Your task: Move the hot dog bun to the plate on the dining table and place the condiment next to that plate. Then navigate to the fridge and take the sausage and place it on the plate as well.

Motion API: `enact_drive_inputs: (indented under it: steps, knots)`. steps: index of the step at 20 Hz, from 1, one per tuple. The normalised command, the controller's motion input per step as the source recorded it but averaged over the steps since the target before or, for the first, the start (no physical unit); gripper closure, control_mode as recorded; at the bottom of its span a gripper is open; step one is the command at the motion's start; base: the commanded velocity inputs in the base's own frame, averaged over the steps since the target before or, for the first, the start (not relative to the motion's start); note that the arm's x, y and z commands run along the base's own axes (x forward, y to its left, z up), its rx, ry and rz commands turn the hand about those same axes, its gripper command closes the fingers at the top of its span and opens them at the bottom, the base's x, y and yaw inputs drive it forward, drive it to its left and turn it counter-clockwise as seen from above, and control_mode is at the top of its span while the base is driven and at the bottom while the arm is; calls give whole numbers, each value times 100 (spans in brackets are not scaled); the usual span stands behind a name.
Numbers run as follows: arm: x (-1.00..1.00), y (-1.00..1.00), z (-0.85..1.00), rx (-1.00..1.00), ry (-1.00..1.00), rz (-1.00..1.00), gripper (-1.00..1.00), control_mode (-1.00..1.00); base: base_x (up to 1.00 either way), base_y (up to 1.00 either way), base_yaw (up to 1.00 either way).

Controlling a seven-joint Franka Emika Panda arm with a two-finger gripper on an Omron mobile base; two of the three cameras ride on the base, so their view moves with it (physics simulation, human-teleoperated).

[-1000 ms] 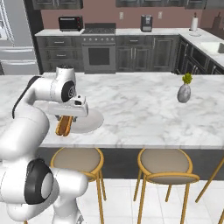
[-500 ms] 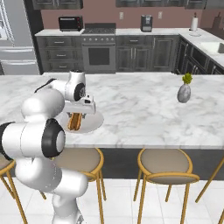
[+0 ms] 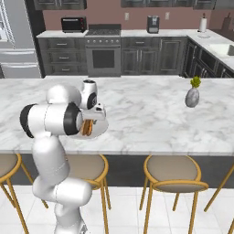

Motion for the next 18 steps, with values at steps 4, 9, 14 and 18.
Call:
enact_drive_inputs:
  steps: [4, 9, 14, 18]
  knots:
    - [89, 0, -35, 0, 0, 0, 100, -100, 0, 0, 0]
    - [61, 0, -22, -1, 0, 0, 100, -100, 0, 0, 0]
    - [46, 2, -34, -4, 0, 0, 100, -100, 0, 0, 0]
    - [28, 11, -32, -7, 0, 0, 100, -100, 0, 0, 0]
